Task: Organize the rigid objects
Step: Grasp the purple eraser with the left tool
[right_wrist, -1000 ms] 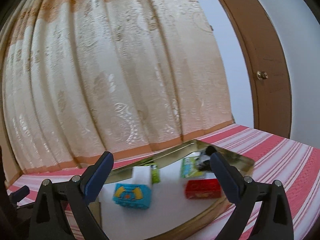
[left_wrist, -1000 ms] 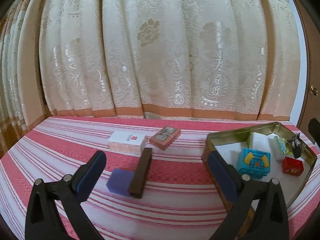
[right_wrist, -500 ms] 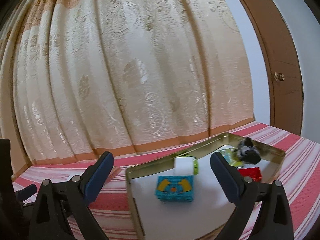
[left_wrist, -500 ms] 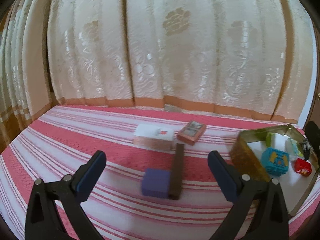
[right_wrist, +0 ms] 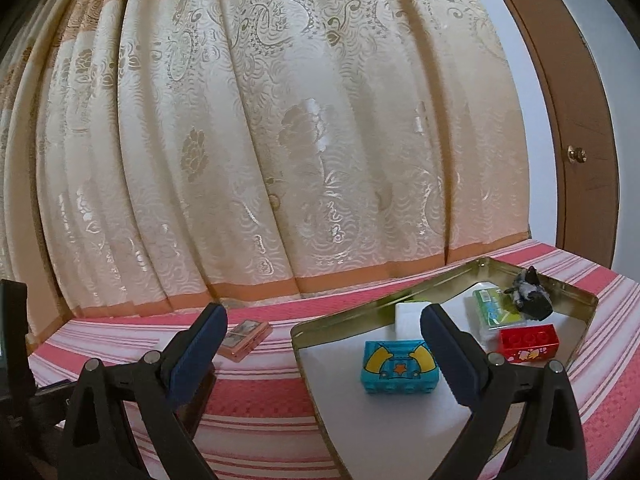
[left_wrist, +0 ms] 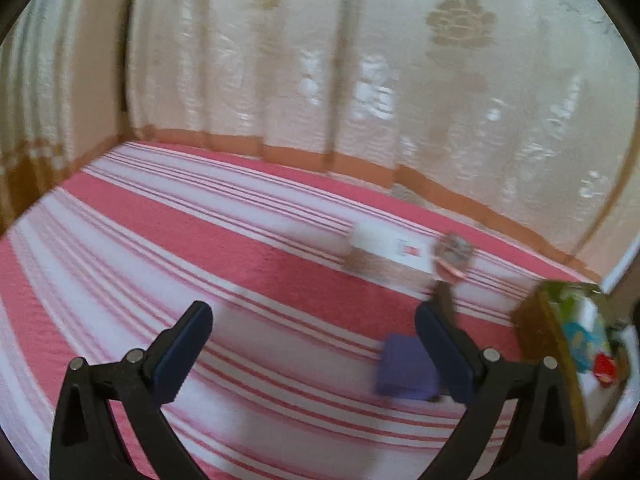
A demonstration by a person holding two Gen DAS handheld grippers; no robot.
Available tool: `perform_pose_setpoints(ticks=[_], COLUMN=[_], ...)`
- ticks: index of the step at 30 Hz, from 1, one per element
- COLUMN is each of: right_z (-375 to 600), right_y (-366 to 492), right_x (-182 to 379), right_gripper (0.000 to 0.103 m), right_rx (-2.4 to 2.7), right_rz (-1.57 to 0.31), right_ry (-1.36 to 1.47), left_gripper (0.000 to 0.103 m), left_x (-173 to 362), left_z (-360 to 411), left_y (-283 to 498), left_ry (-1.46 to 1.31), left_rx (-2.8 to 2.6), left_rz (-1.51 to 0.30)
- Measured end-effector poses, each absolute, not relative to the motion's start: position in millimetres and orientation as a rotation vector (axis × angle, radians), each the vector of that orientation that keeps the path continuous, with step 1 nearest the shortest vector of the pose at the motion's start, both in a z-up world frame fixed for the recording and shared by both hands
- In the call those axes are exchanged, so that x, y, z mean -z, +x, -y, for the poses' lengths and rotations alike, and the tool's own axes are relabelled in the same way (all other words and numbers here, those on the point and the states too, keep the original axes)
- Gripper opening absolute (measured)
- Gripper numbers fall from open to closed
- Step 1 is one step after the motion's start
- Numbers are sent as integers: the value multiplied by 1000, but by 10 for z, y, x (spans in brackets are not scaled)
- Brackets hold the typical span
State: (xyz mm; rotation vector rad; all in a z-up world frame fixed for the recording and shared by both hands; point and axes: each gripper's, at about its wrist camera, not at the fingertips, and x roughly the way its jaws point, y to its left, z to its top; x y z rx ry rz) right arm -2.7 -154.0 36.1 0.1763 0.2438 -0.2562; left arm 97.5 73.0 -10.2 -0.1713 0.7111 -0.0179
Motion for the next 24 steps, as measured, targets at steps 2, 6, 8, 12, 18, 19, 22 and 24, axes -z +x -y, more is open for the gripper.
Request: perform_pose_setpoints(ticks=[2, 6, 8, 12, 18, 19, 22, 24], right_z=[1549, 1566, 1571, 1566, 1529, 1526, 1529, 1542], right_y=[-19, -10, -13, -3, -6, -7, -1, 2], right_x=[-353, -346, -348, -345, -347, -348, -348, -344], right_gripper=[99, 99, 99, 99, 99, 99, 99, 99], right_rx=[253, 248, 243, 240, 228, 227, 226, 228], right_rz=[-253, -260, -258, -267, -265, -265, -268, -273], right_ry=[181, 191, 194, 193, 180, 180, 181, 186], left_gripper=[102, 94, 94, 94, 94, 94, 101, 102], left_x=[137, 177, 187, 167, 337, 339, 376, 418], left_z=[-571, -220, -220, -419, -414, -394, -274, -202], left_y=[993, 965, 980, 1030, 1263, 1265, 1267, 1260], left_ry=[-156, 22, 43, -27, -63, -66, -30, -7], left_rx=[90, 107, 81, 17, 22, 35, 78, 117], left_rz=[-738, -742, -752, -750, -871, -871, -898, -937])
